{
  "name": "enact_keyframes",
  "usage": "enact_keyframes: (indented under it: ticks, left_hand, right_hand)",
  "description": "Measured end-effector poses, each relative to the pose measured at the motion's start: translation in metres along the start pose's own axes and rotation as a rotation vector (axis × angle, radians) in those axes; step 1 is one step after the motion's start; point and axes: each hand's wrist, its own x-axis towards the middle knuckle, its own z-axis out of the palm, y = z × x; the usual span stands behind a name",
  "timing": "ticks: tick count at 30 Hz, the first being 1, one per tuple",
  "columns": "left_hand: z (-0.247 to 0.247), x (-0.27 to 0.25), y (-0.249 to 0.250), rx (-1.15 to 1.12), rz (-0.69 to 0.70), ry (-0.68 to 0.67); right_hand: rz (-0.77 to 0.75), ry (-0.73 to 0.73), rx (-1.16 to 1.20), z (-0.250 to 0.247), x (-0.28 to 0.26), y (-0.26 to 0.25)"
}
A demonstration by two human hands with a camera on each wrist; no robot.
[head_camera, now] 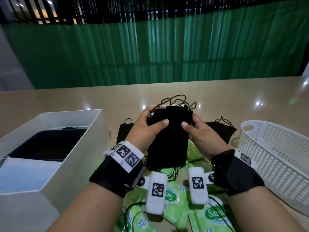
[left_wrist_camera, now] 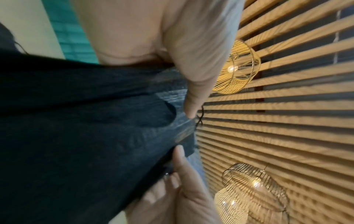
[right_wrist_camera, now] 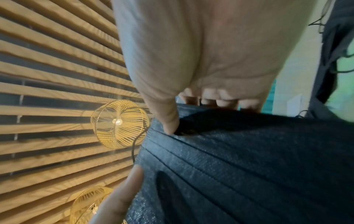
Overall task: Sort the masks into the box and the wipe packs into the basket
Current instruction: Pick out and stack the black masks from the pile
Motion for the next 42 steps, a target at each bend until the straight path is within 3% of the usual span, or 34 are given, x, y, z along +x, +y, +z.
enact_keyframes:
  ticks: [5, 11, 15, 21, 30, 38, 40, 42]
  left_hand:
    - [-0.007, -0.007, -0.023, 0.105, -0.122, -0.127]
    - [-0.013, -0.007, -0.026, -0.027, -0.130, -0.029]
    - [-0.014, -0.006, -0.023, -0.035, -0.126, -0.043]
    - [0.000, -0.015, -0.018, 0.078, -0.118, -0.223]
    - [0.006, -0.015, -0.012, 0.100, -0.090, -0.190]
    - [0.004, -0.009, -0.009, 0.095, -0.117, 0.007]
    - [0.006, -0.007, -0.005, 0.085, -0.090, 0.119]
    - [0.006, -0.003, 0.005, -0.106, -0.080, 0.250]
  right_hand:
    - [0.032, -0.009, -0.046, -0.001, -0.003, 0.016]
    - [0.011, 0.061, -0.097, -0.004, -0.008, 0.016]
    - [-0.014, 0.094, -0.102, -0.002, -0.011, 0.016]
    - [-0.022, -0.013, -0.179, 0.006, -0.015, 0.013]
    - [-0.021, -0.106, -0.223, 0.010, -0.016, 0.018]
    - [-0.006, -0.085, -0.145, 0.007, -0.015, 0.018]
    - [0.032, -0.121, -0.082, 0.009, -0.015, 0.021]
    - [0.056, -0.109, -0.070, 0.010, -0.015, 0.022]
